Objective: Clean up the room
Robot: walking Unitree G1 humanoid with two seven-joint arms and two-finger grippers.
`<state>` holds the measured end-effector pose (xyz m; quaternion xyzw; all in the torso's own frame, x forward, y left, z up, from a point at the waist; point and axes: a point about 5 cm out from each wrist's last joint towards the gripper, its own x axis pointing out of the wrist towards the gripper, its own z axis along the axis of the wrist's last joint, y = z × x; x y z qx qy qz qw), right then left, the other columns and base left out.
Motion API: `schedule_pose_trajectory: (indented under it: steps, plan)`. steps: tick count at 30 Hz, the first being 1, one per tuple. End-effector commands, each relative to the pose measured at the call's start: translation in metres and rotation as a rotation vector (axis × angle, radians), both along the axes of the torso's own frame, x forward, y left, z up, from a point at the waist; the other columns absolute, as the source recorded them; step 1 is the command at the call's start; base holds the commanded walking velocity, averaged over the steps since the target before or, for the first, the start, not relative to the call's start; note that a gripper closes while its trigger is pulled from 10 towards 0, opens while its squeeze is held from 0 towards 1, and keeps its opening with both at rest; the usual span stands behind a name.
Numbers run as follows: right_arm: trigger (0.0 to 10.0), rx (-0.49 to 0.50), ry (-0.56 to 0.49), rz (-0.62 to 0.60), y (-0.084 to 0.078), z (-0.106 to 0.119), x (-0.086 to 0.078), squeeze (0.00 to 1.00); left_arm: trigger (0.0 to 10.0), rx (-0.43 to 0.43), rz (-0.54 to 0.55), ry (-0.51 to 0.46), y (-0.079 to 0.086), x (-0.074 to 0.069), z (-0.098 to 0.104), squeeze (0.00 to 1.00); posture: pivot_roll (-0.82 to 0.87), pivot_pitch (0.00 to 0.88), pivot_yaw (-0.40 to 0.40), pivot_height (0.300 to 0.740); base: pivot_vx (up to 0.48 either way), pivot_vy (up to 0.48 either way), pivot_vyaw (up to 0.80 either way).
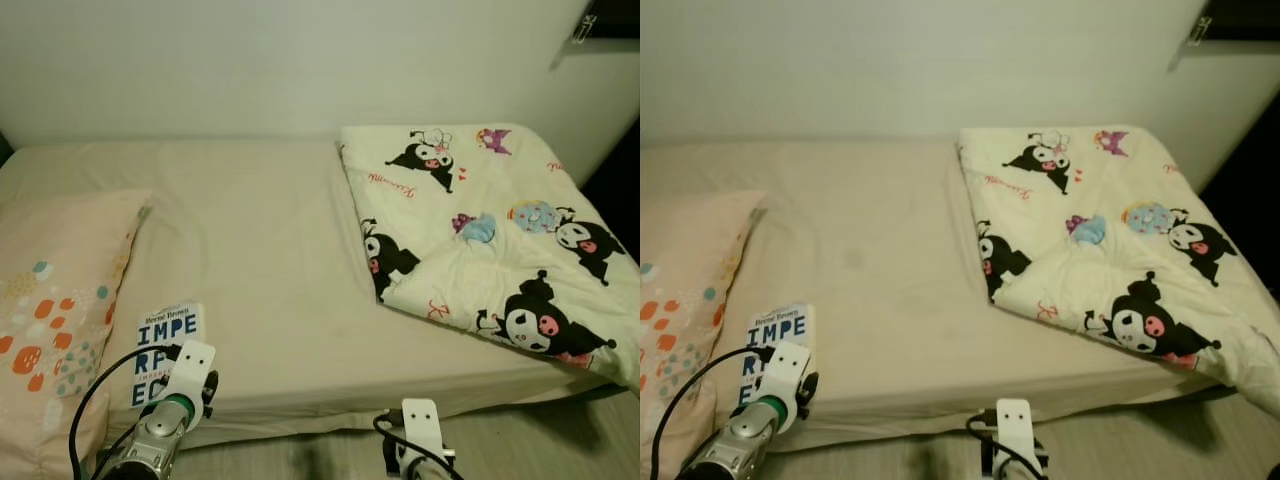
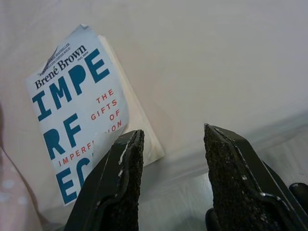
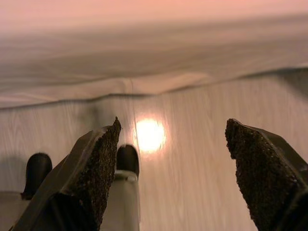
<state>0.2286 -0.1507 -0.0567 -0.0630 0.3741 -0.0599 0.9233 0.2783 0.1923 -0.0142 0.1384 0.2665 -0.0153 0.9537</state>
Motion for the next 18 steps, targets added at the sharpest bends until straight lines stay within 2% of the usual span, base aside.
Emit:
schedule_pose_trajectory:
  steps: [1,3,7,9,10,12,14,18]
  plan:
    - [10.0,-0.012,-0.009,0.012,0.001,0.000,0.000,0.00,10.0,-0.005,0.006,0.030,0.000,-0.008,-0.007,0.00,0.02,0.008,0.024,0.740,0.000,0.000,0.00]
    - [10.0,0.006,-0.072,0.000,0.001,0.008,0.008,0.00,10.0,-0.039,0.017,-0.003,0.000,-0.005,-0.003,0.00,0.03,0.008,0.027,0.740,0.000,0.000,0.00]
    - [10.0,0.032,-0.146,-0.031,-0.001,0.016,0.015,0.00,10.0,-0.051,0.010,-0.023,-0.001,-0.001,0.001,0.00,0.03,0.002,0.030,0.740,0.000,0.000,0.00]
    - [10.0,0.033,-0.261,-0.069,-0.006,0.031,0.027,0.00,10.0,-0.028,-0.062,-0.059,-0.007,0.006,0.008,0.00,0.02,0.002,0.060,0.740,0.000,0.000,0.00]
    - [10.0,0.033,-0.261,-0.069,-0.006,0.031,0.027,0.00,10.0,-0.028,-0.062,-0.059,-0.007,0.006,0.008,0.00,0.02,0.002,0.060,0.740,0.000,0.000,0.00]
    - [10.0,0.033,-0.335,-0.085,-0.007,0.043,0.037,0.00,10.0,-0.020,-0.095,-0.084,-0.009,0.010,0.013,0.00,0.01,0.000,0.079,0.740,0.000,0.000,0.00]
    - [10.0,0.037,-0.363,-0.084,-0.007,0.049,0.042,0.00,10.0,-0.040,-0.075,-0.091,-0.006,0.010,0.014,0.00,0.01,0.000,0.075,0.740,0.000,0.000,0.00]
    - [10.0,0.039,-0.351,-0.072,-0.007,0.049,0.043,0.00,10.0,-0.062,-0.063,-0.094,-0.008,0.009,0.013,0.00,0.03,0.000,0.049,0.740,0.000,0.000,0.00]
